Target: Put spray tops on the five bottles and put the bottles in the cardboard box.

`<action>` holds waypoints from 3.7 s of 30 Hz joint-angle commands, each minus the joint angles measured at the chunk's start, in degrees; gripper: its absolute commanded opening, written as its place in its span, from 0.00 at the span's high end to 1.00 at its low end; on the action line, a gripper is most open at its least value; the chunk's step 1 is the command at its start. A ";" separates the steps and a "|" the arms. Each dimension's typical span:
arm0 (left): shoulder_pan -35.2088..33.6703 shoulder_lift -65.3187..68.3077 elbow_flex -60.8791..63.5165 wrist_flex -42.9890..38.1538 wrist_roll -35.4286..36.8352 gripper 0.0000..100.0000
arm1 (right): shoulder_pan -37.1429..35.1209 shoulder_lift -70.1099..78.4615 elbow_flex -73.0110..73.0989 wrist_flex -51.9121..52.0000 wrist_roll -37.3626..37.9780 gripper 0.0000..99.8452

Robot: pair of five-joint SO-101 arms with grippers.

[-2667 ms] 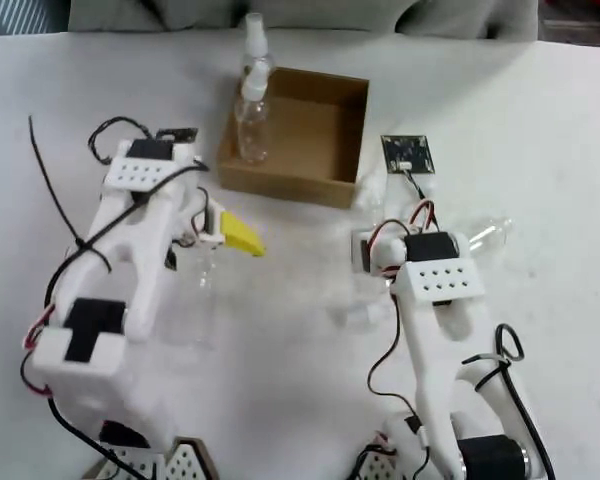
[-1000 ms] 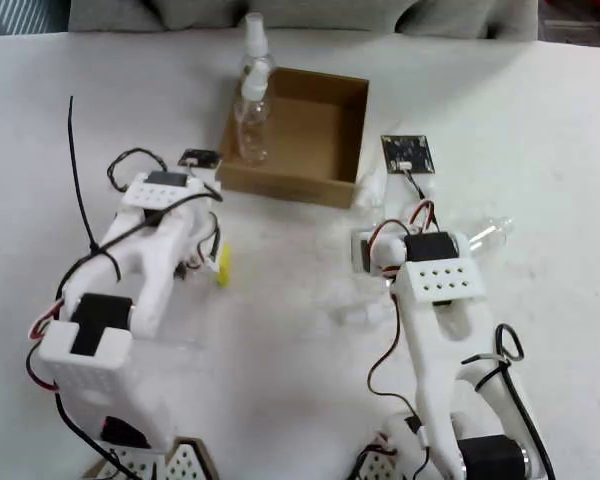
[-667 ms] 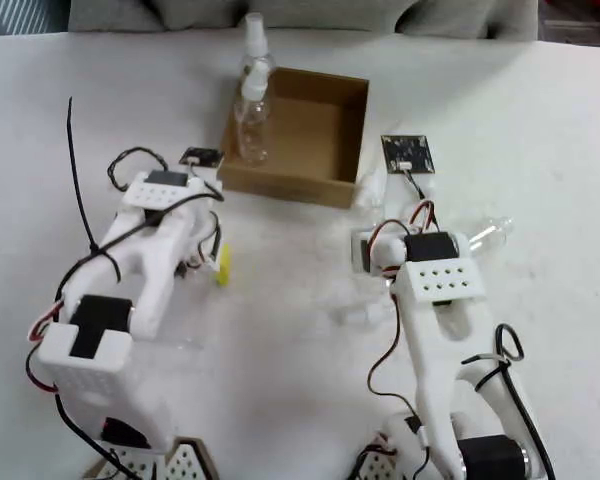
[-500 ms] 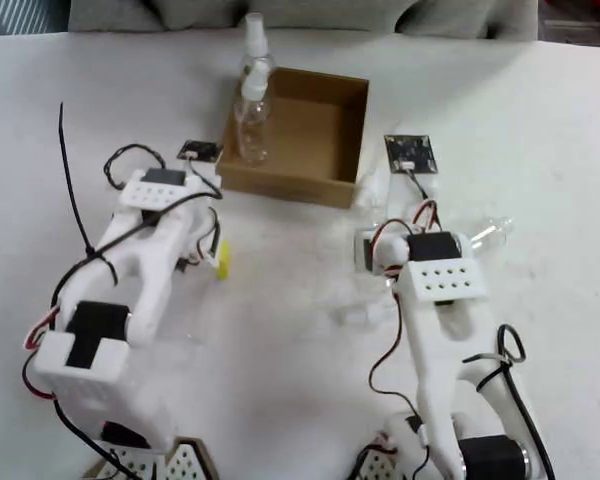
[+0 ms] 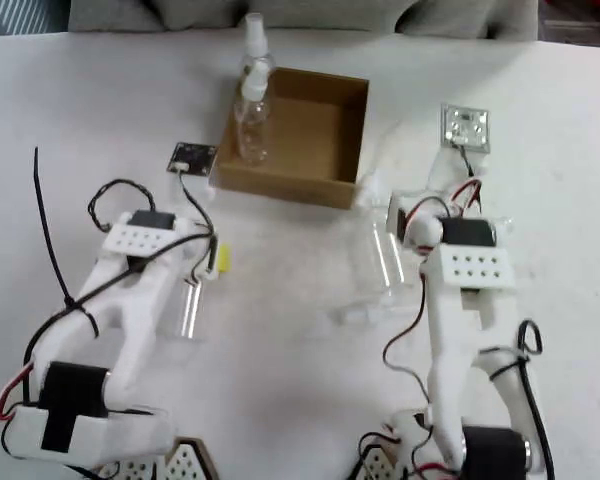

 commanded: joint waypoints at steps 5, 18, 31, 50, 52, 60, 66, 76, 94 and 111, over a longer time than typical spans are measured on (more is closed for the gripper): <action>0.48 -3.82 0.53 -3.52 -0.62 0.95 | -1.80 21.76 -24.88 3.91 -2.81 0.94; 0.66 -3.74 0.53 -4.22 -0.62 0.95 | -4.00 52.26 -52.13 5.76 -9.67 0.93; 0.66 -3.74 0.88 -5.36 -0.62 0.95 | -7.25 62.11 -66.90 19.38 -10.20 0.85; 0.66 -3.74 0.97 -5.36 -0.62 0.95 | -10.07 58.59 -66.64 30.90 -10.11 0.85; 0.66 -3.74 0.97 -5.36 -0.62 0.95 | -10.07 58.33 -66.73 32.04 -9.85 0.85; 0.66 -3.74 0.97 -5.36 -0.70 0.95 | -9.98 58.33 -67.08 38.37 -7.03 0.85; 0.66 -3.74 0.97 -5.36 -0.70 0.95 | -9.54 56.66 -66.46 41.27 -6.42 0.85; 0.66 -3.74 0.79 -5.36 -0.70 0.95 | -9.19 42.51 -49.05 35.91 -6.42 0.85; 0.66 -3.74 0.97 -5.36 -0.70 0.95 | -13.49 38.55 -27.16 14.81 0.70 0.85; 0.48 -3.74 1.05 -5.10 -0.70 0.95 | -13.41 41.19 -30.59 16.48 3.78 1.00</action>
